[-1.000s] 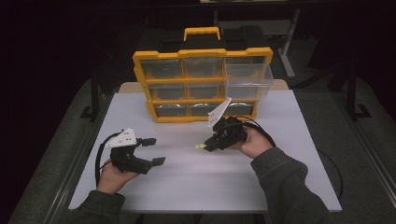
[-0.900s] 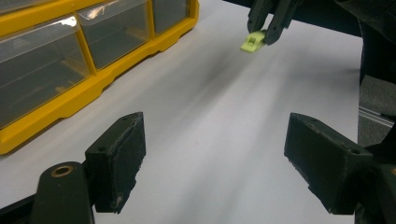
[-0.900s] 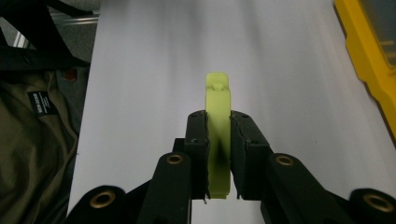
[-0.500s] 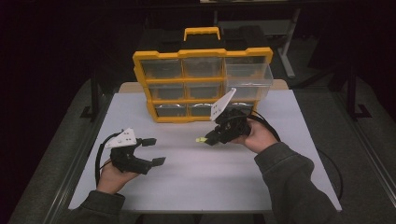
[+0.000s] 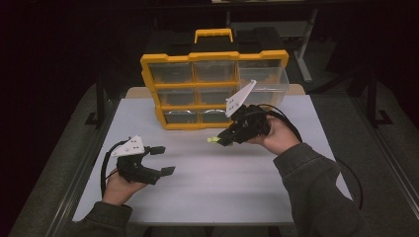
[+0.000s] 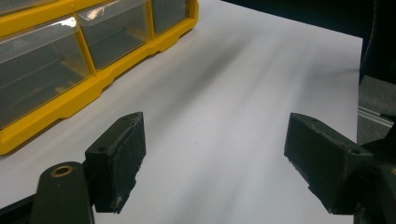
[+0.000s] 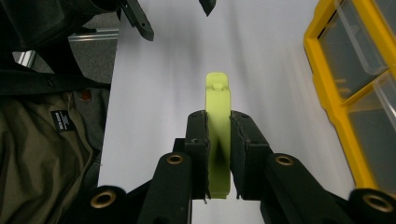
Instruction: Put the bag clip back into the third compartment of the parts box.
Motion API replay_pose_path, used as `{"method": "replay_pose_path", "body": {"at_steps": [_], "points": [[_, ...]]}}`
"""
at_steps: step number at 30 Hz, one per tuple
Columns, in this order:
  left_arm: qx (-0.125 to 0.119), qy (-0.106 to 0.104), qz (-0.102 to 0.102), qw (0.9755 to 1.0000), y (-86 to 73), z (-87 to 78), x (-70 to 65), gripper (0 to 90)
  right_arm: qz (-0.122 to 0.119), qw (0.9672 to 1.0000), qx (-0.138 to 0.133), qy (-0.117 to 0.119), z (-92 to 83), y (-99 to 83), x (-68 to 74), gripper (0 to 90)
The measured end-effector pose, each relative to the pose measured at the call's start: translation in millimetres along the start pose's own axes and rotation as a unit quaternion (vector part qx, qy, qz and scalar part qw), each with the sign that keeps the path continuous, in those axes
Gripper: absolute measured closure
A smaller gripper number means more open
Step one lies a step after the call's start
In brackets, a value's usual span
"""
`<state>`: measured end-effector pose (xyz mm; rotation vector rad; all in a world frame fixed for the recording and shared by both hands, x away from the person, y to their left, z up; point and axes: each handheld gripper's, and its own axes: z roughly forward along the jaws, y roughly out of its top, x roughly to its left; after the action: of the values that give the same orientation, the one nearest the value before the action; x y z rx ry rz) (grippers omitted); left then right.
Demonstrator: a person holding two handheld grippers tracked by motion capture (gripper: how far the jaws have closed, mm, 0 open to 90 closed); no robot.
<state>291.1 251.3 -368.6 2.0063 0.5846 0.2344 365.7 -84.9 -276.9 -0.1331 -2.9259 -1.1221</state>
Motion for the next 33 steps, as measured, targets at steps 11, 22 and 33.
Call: {"method": "replay_pose_path", "body": {"at_steps": [11,22,33], "points": [[-0.003,0.0,-0.002,1.0,0.0,-0.7,-0.3,20.4,0.001,0.9999,0.0,-0.013,-17.7,11.0,0.3,76.5],[-0.006,0.001,-0.005,1.0,0.0,-0.9,-0.8,20.4,0.006,0.9998,-0.001,-0.019,-38.5,23.5,-2.0,76.5],[-0.005,0.001,-0.005,1.0,0.0,-0.6,-0.4,20.3,0.002,0.9996,-0.007,-0.027,-55.8,34.5,-2.6,76.6]]}}
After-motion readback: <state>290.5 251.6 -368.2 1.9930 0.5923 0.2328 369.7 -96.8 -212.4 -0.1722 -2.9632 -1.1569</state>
